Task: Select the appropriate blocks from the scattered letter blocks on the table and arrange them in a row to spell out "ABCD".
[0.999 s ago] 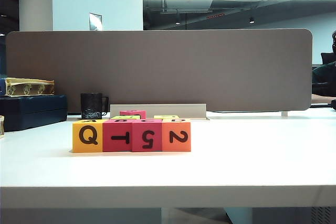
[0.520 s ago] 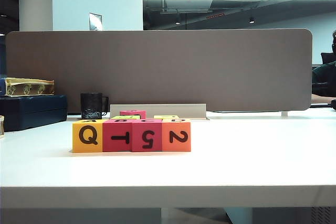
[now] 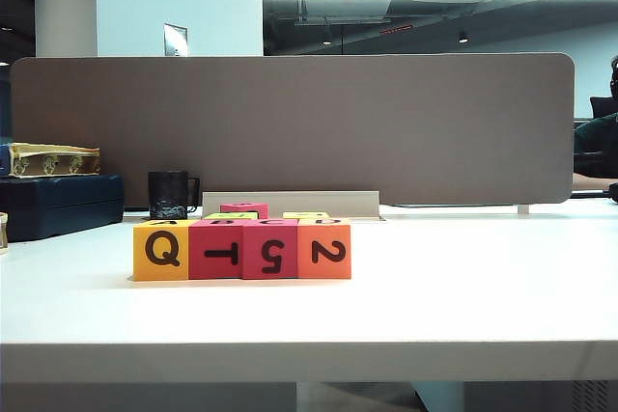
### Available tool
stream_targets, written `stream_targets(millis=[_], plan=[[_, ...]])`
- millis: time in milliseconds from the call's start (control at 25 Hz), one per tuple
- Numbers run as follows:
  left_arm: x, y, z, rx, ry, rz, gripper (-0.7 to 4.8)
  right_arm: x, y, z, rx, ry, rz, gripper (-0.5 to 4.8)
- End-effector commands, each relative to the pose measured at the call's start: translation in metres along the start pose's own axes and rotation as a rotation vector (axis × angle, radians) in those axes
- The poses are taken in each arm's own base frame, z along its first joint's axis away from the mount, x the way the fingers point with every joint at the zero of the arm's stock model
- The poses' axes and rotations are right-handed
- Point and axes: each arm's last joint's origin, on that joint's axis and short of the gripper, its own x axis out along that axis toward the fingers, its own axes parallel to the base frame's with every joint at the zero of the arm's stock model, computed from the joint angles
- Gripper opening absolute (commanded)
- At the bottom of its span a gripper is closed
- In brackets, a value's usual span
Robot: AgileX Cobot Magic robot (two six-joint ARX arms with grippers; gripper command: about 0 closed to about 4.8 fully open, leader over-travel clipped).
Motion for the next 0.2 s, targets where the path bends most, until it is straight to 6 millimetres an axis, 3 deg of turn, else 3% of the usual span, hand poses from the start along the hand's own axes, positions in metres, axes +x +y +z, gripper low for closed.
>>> stream_targets(millis=[40,200], plan=[[0.0000,-0.0001,-0.0007,0.000,0.009,-0.001,-0.06,-0.0004,0.0000,0.0007,0.005,-0.016,0.000,-0.01],[0.0000,-0.0001,-0.0007,0.000,0.009,-0.001,-0.06,-0.0004,0.0000,0.0007,0.005,-0.016,0.000,-0.01]])
